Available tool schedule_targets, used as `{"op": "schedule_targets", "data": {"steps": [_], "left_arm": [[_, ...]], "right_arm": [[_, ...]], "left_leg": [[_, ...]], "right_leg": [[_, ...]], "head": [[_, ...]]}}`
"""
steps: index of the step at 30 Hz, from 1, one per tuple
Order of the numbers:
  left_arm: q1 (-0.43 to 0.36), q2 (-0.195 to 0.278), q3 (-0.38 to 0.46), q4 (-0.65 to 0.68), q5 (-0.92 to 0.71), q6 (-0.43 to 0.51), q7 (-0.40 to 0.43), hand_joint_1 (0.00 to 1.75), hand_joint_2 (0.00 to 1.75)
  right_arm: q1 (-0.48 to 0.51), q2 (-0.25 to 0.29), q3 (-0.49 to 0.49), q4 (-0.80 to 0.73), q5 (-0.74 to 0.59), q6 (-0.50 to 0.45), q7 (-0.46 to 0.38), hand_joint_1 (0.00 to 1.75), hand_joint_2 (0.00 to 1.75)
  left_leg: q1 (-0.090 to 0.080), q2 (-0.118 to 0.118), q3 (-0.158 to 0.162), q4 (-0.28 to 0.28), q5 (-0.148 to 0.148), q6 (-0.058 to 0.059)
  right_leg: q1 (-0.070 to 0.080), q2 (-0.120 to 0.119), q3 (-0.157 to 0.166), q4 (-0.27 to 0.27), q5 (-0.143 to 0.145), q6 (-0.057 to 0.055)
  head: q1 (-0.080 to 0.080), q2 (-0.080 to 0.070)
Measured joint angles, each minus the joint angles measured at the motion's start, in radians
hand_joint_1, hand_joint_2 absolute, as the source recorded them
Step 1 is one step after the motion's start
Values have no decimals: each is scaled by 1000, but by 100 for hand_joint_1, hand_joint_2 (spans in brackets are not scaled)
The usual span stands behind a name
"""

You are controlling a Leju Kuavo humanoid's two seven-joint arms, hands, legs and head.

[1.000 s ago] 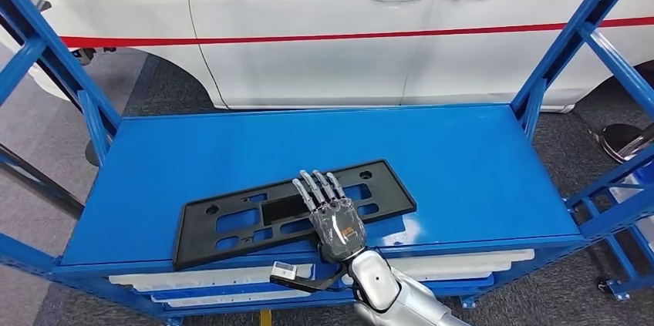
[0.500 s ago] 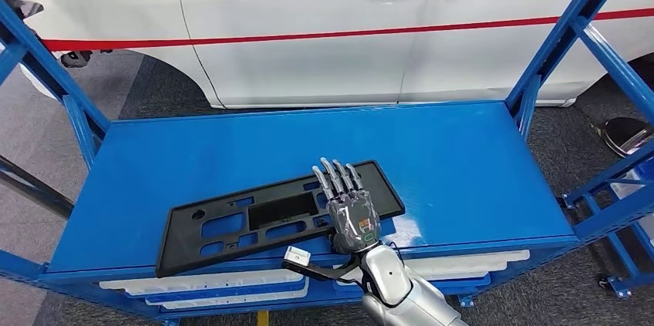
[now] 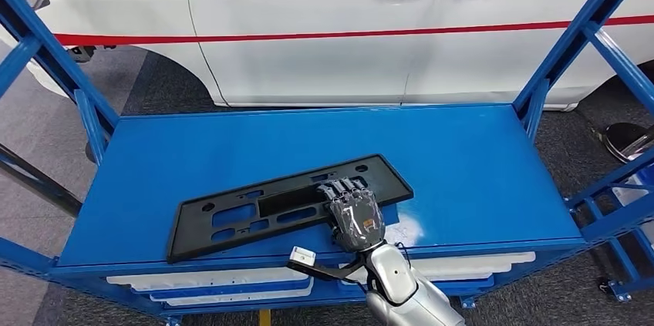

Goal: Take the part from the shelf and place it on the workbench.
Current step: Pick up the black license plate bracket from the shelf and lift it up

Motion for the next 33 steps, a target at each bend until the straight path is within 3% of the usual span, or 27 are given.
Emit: {"op": "schedule_targets", "data": {"steps": [5, 7, 9, 10, 11, 12, 13, 15, 17, 18, 20, 21, 22, 24, 25, 26, 27, 30, 31, 33], "left_arm": [[-1, -4, 1, 0, -2, -2, -4, 0, 0], [-1, -5, 1, 0, -2, -3, -5, 0, 0], [-1, -6, 1, 0, -2, -3, -5, 0, 0], [0, -6, 1, 0, -2, -3, -5, 0, 0], [2, -6, 2, 0, -2, -3, -5, 0, 0], [3, -6, 2, 0, -2, -3, -5, 0, 0], [3, -6, 2, 0, -4, -3, -5, 0, 0], [2, -6, 2, 0, -7, -4, -6, 0, 0], [1, -7, 2, 0, -10, -4, -7, 0, 0], [1, -8, 2, 0, -11, -4, -7, 0, 0], [1, -12, 2, 0, -14, -6, -8, 0, 0], [1, -14, 2, 0, -15, -6, -8, 0, 0], [0, -15, 2, 0, -16, -6, -8, 0, 0], [0, -17, 2, 0, -18, -6, -9, 0, 0], [1, -17, 2, 0, -20, -6, -9, 0, 0], [1, -18, 2, 0, -21, -6, -9, 0, 0], [1, -20, 2, 0, -23, -7, -9, 0, 0], [-1, -25, 2, 0, -30, -7, -9, 0, 0], [-2, -25, 2, 0, -33, -8, -9, 0, 0], [-3, -26, 2, 0, -39, -10, -10, 0, 0]], "right_arm": [[4, 6, -13, -8, 3, 0, -15, 167, 175], [3, 11, -16, -13, 4, 0, -16, 167, 175], [2, 13, -19, -13, 5, 0, -16, 168, 175], [3, 14, -20, -13, 5, 0, -16, 168, 175], [3, 14, -20, -13, 5, 1, -16, 168, 175], [3, 14, -21, -13, 5, 1, -16, 166, 175], [2, 14, -23, -13, 5, 1, -16, 165, 175], [2, 14, -29, -14, 5, 0, -18, 165, 175], [3, 14, -38, -13, 6, -2, -25, 163, 175], [3, 14, -42, -13, 6, -2, -29, 144, 175], [4, 14, -49, -13, 6, -3, -33, 67, 175], [4, 14, -52, -13, 6, -3, -33, 27, 175], [6, 14, -54, -12, 6, -4, -33, 5, 175], [14, 13, -55, -7, 6, -7, -27, 0, 175], [19, 12, -55, -4, 6, -9, -22, 0, 175], [22, 11, -55, -1, 6, -11, -17, 0, 175], [24, 11, -55, 3, 6, -11, -14, 0, 175], [21, 10, -52, 11, 6, -10, -3, 0, 175], [19, 10, -48, 14, 6, -8, 1, 0, 175], [15, 10, -35, 24, 6, 0, 7, 0, 175]], "left_leg": [[2, -1, -4, 14, -15, -29], [4, 0, -43, 102, -68, -35], [4, 0, -105, 235, -128, -38], [4, 0, -124, 275, -137, -39], [4, 1, -127, 281, -127, -37], [4, 1, -109, 244, -99, -35], [4, 1, -75, 175, -60, -30], [0, 0, -11, 44, -13, -21], [-5, 0, 9, 2, -9, -15], [-6, 0, 9, -2, -6, -10], [-2, 3, 13, -11, 1, 2], [1, 4, 14, -16, 5, 8], [3, 6, 14, -19, 8, 13], [2, 6, 9, -19, 9, 17], [2, 6, 7, -18, 9, 17], [2, 6, 6, -17, 8, 17], [2, 6, 6, -15, 8, 16], [1, 4, 4, -5, 1, 6], [-1, 3, 2, -2, 0, 0], [-3, 3, -1, -1, 0, -12]], "right_leg": [[3, 1, 13, -33, 5, -28], [2, -2, 17, -38, 7, -39], [5, -5, 17, -38, 6, -43], [7, -6, 18, -38, 5, -44], [8, -6, 19, -37, 5, -45], [9, -5, 21, -37, 4, -45], [10, -5, 24, -37, 3, -44], [15, -3, 27, -36, 1, -39], [17, -1, 26, -36, 1, -30], [16, 0, 26, -37, 3, -24], [14, 1, 25, -30, -6, -12], [13, 1, 14, -6, -24, -7], [11, 1, -6, 40, -52, -3], [8, 0, -70, 172, -117, 3], [6, 0, -96, 223, -132, 6], [3, 0, -106, 240, -127, 8], [1, 0, -97, 221, -103, 9], [-2, 0, -11, 37, -12, 5], [-1, 0, 6, -5, -1, 2], [4, 1, 13, -28, -2, -7]], "head": [[0, 0], [-1, 0], [-1, 0], [-1, 0], [-1, 0], [-1, 0], [-1, 0], [0, 0], [0, 0], [0, 0], [0, 0], [0, 0], [0, 0], [0, 0], [0, 0], [0, 0], [0, 0], [0, 0], [0, 0], [0, 0]]}}
